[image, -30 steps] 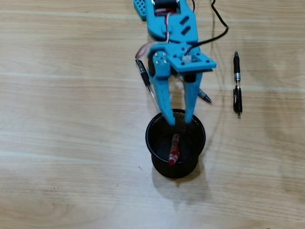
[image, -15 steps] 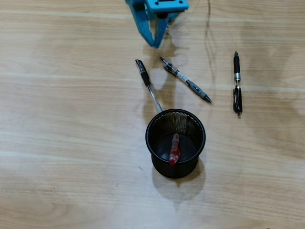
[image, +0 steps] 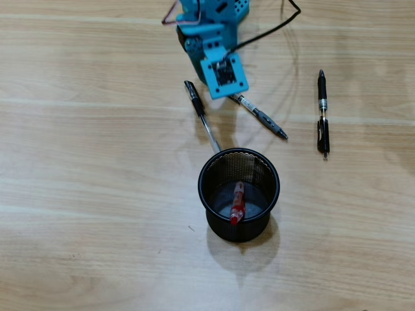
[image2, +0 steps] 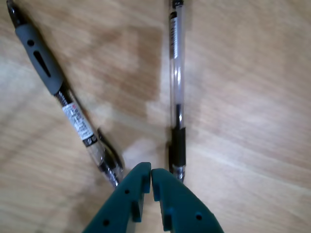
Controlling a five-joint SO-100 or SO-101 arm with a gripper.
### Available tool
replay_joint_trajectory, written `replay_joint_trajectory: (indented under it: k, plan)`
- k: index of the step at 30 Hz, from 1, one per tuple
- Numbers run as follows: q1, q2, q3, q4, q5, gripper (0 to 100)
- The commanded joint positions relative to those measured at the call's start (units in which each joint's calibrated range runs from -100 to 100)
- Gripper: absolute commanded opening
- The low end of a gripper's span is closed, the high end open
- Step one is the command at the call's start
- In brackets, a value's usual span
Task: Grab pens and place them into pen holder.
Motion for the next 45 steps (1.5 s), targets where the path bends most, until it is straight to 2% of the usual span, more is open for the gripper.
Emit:
replay_joint_trajectory:
  k: [1, 4, 5, 8, 16, 28, 32, 40, 45]
  plan:
    - [1.0, -1.4, 4.0, -7.2, -0.1, 2]
    - [1.1, -1.3, 3.8, -7.3, 0.1, 5]
    - [1.6, -1.2, 3.6, -7.3, 0.3, 12]
    - [1.9, -0.1, 3.6, -7.3, 0.4, 20]
    - [2.1, 5.7, 3.1, -7.5, 1.4, 20]
    - [1.8, 22.6, 1.2, -17.1, 0.9, 20]
    - [1.9, 24.0, 0.7, -17.0, 0.7, 20]
    - [2.9, 24.3, 1.2, -16.5, -1.2, 3]
    - [2.9, 24.3, 1.3, -16.5, -1.3, 2]
